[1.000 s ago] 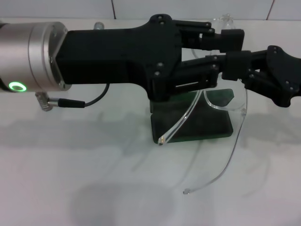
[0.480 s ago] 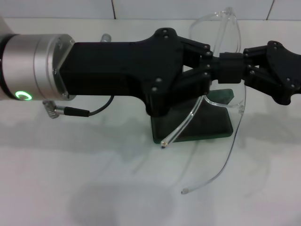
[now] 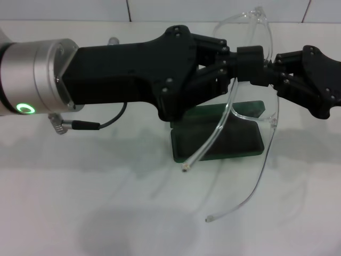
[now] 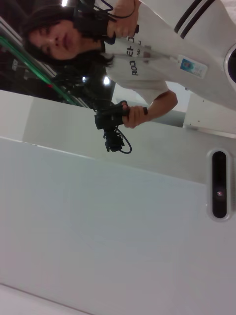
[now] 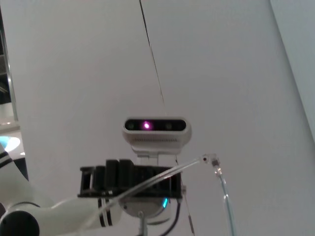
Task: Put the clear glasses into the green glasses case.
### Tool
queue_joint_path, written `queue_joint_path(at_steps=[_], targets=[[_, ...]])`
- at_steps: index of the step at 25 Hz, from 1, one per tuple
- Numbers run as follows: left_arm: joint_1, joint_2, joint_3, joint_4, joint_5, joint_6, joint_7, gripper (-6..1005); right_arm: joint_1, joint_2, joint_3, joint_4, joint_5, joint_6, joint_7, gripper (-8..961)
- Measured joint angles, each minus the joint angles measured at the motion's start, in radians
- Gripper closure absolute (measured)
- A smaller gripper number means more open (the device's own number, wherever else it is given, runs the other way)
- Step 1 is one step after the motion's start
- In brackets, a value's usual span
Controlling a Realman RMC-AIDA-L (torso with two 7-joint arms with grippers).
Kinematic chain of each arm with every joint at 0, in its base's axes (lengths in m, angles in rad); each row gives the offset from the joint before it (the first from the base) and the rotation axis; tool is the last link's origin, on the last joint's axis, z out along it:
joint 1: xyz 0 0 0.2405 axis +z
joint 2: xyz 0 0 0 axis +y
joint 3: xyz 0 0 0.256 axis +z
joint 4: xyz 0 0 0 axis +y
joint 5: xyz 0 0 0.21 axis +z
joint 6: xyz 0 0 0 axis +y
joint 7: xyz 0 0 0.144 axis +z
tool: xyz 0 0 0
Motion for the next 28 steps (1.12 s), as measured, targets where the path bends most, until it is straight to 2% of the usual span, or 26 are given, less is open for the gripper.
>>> queue_joint_path(at_steps=[9,28], targets=[[-0.023,-0.005,0.008,-0.083,-0.003,0.0,0.058,968,0.011,0.0,0.0,0.039,0.022,-0.029,-0.014,882],[-0.022,-0.007,0.022,-0.134,-0.058,-0.007,0.144,972,0.022,0.003,-0.012,0.075,0.029,-0.032,-0.025,882]])
